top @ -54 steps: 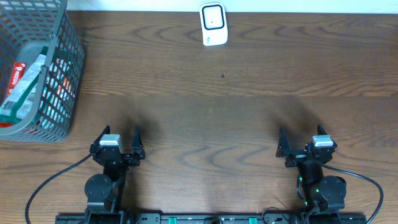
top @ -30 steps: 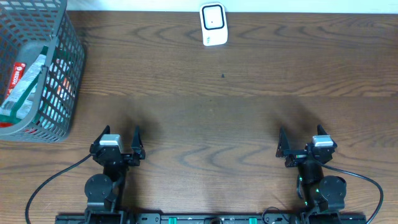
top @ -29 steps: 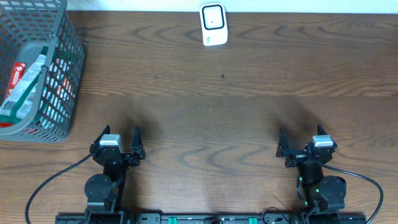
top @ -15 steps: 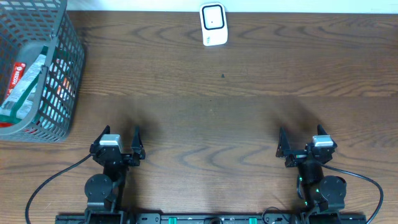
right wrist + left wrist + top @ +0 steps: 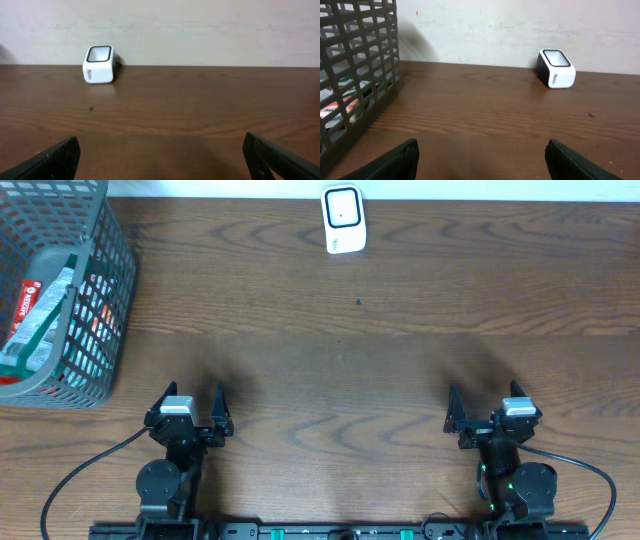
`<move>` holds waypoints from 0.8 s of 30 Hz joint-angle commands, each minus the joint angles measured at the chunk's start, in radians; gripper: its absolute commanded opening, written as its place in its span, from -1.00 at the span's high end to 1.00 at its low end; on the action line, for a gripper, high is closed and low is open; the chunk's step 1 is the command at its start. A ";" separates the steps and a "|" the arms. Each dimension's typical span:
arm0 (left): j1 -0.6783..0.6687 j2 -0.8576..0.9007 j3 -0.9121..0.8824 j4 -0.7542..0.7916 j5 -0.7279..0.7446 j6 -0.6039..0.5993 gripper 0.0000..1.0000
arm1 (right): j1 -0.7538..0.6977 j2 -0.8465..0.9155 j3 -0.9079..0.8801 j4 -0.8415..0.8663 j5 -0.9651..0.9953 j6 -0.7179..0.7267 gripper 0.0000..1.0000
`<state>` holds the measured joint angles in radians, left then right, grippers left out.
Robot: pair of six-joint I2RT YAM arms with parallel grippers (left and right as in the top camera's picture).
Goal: Scan the item barcode
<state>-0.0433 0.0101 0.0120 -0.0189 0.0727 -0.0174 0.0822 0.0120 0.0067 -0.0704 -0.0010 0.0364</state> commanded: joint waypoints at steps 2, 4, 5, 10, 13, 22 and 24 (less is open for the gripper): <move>-0.002 -0.004 -0.008 -0.044 0.018 0.021 -0.64 | -0.009 -0.005 -0.002 -0.004 -0.004 -0.015 -0.98; -0.002 -0.004 -0.008 -0.044 0.017 0.021 -0.63 | -0.009 -0.005 -0.002 -0.004 -0.005 -0.015 -0.98; -0.002 -0.004 -0.008 -0.044 0.017 0.021 -0.63 | -0.009 -0.005 -0.002 -0.004 -0.004 -0.015 -0.98; -0.002 -0.004 -0.008 -0.044 0.017 0.021 -0.63 | -0.009 -0.005 -0.002 -0.004 -0.004 -0.015 -0.99; -0.002 -0.004 -0.008 -0.032 0.017 0.021 -0.63 | -0.009 -0.005 -0.002 -0.004 -0.004 -0.015 -0.98; -0.002 -0.004 -0.008 0.000 0.024 0.016 -0.63 | -0.009 -0.005 -0.001 -0.004 -0.004 -0.015 -0.99; -0.002 -0.004 -0.004 0.029 0.081 0.001 -0.63 | -0.009 -0.005 -0.002 -0.004 -0.004 -0.015 -0.99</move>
<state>-0.0433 0.0101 0.0116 -0.0002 0.0849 -0.0181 0.0822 0.0120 0.0067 -0.0704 -0.0010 0.0364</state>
